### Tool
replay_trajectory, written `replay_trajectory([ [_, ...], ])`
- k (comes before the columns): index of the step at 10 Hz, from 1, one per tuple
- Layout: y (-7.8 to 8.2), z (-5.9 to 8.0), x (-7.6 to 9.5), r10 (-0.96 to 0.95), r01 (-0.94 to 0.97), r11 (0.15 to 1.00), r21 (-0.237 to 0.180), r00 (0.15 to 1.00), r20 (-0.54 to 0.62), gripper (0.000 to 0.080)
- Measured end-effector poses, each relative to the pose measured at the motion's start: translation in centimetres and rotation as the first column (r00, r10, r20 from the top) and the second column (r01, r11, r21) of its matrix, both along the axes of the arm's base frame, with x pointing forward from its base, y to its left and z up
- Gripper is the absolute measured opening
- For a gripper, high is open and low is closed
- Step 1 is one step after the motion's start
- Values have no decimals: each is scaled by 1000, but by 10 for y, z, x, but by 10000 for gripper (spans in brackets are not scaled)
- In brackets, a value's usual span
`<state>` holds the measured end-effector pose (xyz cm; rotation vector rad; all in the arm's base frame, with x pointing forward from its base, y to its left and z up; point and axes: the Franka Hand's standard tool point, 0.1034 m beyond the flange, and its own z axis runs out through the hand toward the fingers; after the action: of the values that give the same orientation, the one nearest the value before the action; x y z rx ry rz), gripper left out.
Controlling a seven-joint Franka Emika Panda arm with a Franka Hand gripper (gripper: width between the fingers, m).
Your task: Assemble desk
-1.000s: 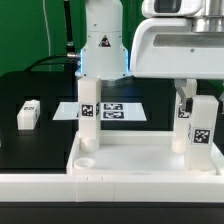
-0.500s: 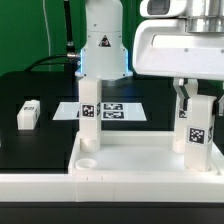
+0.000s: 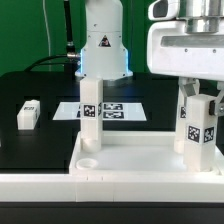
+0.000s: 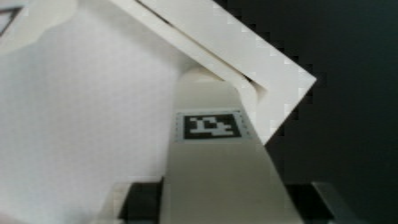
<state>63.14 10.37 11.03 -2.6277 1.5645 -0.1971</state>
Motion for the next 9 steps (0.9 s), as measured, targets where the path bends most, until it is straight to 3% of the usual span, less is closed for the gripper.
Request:
replay_trajectory([
  [5, 1, 1, 1, -365, 365, 928, 72, 931, -18, 292],
  [7, 1, 1, 1, -360, 360, 930, 70, 933, -16, 303],
  [8, 2, 1, 0, -314, 315, 947, 62, 949, -21, 514],
  [9, 3, 2, -1, -307, 309, 949, 59, 951, -36, 607],
])
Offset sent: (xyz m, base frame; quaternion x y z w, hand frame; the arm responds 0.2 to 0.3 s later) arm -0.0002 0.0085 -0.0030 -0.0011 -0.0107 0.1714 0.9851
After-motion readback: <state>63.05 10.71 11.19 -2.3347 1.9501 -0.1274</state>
